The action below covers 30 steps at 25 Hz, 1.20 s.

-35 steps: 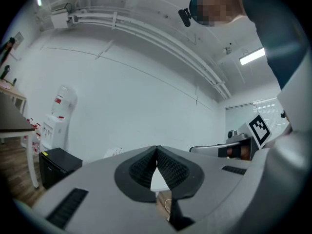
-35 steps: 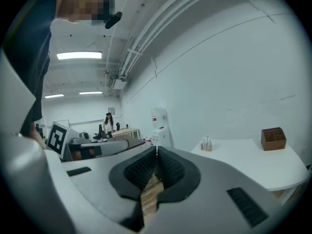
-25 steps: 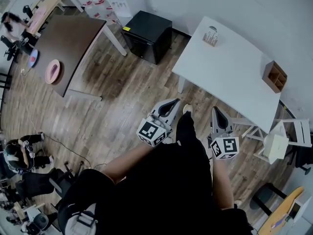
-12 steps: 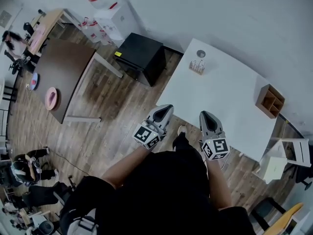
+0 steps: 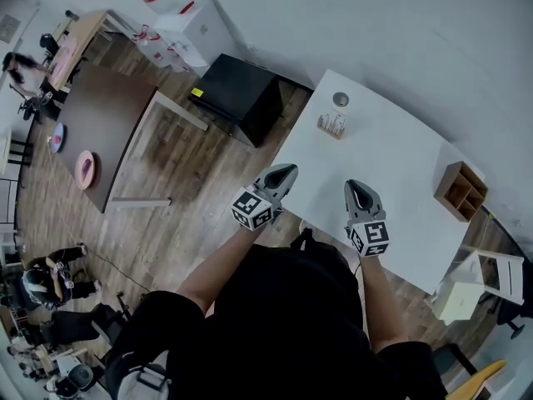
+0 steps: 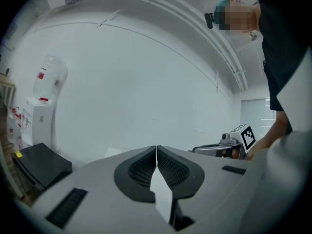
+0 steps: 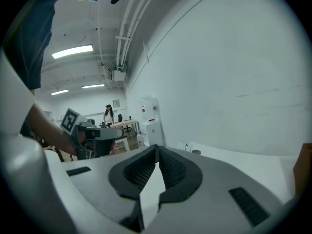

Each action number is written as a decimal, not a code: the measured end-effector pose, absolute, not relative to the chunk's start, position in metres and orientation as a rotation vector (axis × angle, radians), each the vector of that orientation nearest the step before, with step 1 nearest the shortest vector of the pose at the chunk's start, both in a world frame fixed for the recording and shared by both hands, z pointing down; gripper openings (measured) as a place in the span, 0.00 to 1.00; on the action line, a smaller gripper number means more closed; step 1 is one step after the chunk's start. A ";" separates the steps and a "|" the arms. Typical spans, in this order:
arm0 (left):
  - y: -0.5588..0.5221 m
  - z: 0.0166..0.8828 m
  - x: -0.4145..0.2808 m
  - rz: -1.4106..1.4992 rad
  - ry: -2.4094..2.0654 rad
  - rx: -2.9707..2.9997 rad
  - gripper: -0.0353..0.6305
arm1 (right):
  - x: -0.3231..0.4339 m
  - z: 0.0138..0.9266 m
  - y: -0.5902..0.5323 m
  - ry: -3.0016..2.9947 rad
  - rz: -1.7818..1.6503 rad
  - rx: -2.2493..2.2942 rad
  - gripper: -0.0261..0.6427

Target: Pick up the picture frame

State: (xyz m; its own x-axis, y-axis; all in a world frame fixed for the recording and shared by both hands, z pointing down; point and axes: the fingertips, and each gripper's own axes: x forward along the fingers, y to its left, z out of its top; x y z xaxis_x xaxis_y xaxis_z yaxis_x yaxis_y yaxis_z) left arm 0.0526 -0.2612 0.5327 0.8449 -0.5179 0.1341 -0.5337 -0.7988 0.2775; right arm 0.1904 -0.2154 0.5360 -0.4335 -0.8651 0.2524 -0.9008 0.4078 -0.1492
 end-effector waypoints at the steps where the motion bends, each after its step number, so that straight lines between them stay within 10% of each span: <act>1: -0.270 0.539 0.053 0.091 -0.808 2.706 0.07 | 0.193 0.544 -0.223 -2.519 0.421 1.582 0.08; 14: -0.364 0.596 0.061 0.222 -0.918 2.709 0.08 | 0.214 0.618 -0.315 -2.486 0.546 1.487 0.14; 30: -0.427 0.684 0.082 0.445 -0.782 2.665 0.32 | 0.212 0.708 -0.386 -2.366 0.627 1.409 0.36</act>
State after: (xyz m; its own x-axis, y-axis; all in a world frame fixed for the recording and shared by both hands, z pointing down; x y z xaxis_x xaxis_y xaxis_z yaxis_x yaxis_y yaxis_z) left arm 0.0822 -0.4271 0.6839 0.8009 -0.4615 0.3815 -0.5637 -0.7961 0.2202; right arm 0.2122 -0.3859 0.7084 -0.4648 -0.7455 0.4777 -0.8842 0.4187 -0.2070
